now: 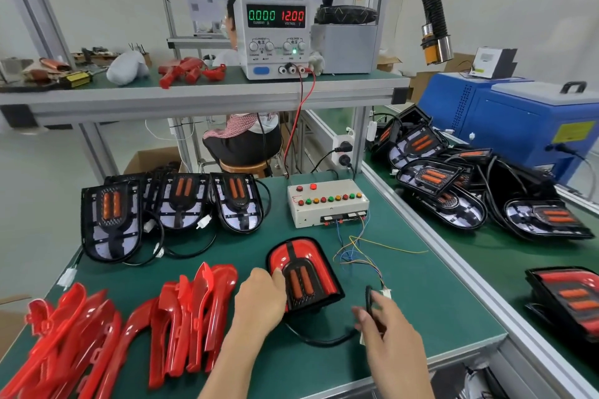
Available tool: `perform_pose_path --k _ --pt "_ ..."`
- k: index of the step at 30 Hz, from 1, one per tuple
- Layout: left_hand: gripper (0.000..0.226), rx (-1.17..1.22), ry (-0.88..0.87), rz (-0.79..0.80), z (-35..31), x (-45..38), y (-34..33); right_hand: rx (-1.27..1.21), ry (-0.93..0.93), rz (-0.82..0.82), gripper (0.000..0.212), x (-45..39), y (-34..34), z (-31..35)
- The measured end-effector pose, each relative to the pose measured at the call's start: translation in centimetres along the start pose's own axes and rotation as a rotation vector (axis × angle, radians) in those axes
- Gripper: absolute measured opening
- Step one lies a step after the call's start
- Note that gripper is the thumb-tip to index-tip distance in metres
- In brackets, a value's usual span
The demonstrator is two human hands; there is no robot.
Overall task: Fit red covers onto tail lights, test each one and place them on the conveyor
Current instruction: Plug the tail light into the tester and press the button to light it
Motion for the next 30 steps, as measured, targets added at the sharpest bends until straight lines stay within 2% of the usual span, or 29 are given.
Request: perform_pose_path --k 3,6,12,14,16,17,19,20,23,30 --pt "0.042 0.194 0.016 0.048 0.8 0.2 0.4 0.121 0.202 -0.018 0.039 0.5 -1.1 0.0" --pt "0.045 0.348 0.033 0.131 1.2 0.6 0.9 0.154 0.421 0.039 0.05 0.5 -2.2 0.2" --pt "0.036 0.583 0.112 0.431 1.4 1.7 0.8 0.109 0.69 0.189 0.029 0.5 -4.4 0.9" --pt "0.037 0.599 0.103 0.408 1.4 1.9 0.7 0.113 0.703 0.359 0.032 0.6 -4.9 0.2" --pt "0.039 0.554 0.072 0.315 1.5 1.9 0.4 0.136 0.758 0.493 0.036 0.6 -5.0 0.1" --pt "0.04 0.527 0.056 0.275 1.5 2.0 0.2 0.129 0.791 0.47 0.036 0.5 -4.9 0.3" --pt "0.041 0.484 0.032 0.231 1.7 2.2 -0.2 0.059 0.735 0.302 0.041 0.3 -4.5 0.4" --pt "0.042 0.475 0.026 0.22 1.9 2.3 -0.5 0.052 0.772 0.231 0.045 0.4 -4.5 0.5" --pt "0.044 0.501 0.015 0.191 2.3 2.4 -0.9 -0.089 0.694 0.129 0.049 0.5 -4.0 0.2" --pt "0.037 0.866 0.108 0.287 2.1 2.5 -1.7 -0.164 0.593 -0.15 0.034 0.2 -3.8 0.7"
Point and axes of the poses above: each hand's wrist, its own x-axis away from the middle knuckle, its own y-axis out of the back of the hand, z = x × y, the point moved 1 cm from there along -x, towards the middle knuckle, and after that the axes turned 14 degrees about y, right-handed, at the moved point
